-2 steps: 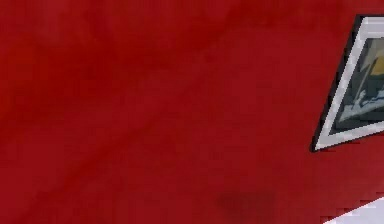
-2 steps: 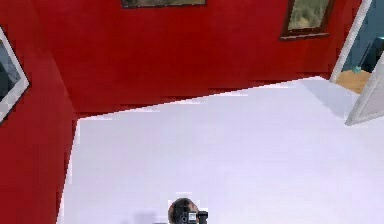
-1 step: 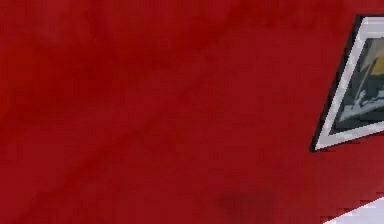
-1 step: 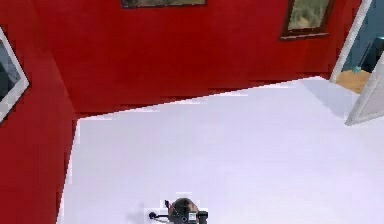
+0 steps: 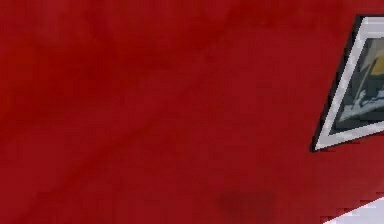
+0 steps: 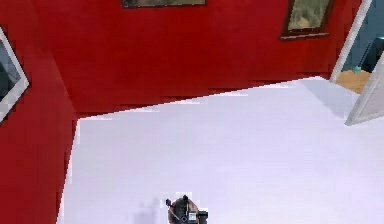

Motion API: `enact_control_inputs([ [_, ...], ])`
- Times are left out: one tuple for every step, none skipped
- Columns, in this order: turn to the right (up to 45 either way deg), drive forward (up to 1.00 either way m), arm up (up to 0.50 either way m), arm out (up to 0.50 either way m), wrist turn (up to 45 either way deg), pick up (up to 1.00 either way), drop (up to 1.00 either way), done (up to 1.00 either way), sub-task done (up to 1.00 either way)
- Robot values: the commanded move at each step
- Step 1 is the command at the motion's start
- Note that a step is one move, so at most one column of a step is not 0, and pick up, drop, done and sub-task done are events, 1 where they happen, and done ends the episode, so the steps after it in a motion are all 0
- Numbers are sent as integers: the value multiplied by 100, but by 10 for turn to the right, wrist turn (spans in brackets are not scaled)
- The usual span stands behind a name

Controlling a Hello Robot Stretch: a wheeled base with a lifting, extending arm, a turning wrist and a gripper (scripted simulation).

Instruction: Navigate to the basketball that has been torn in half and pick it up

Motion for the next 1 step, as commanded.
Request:
enact_control_inputs([
  [0, 0, -30, 0, 0, 0, 0, 0, 0],
])
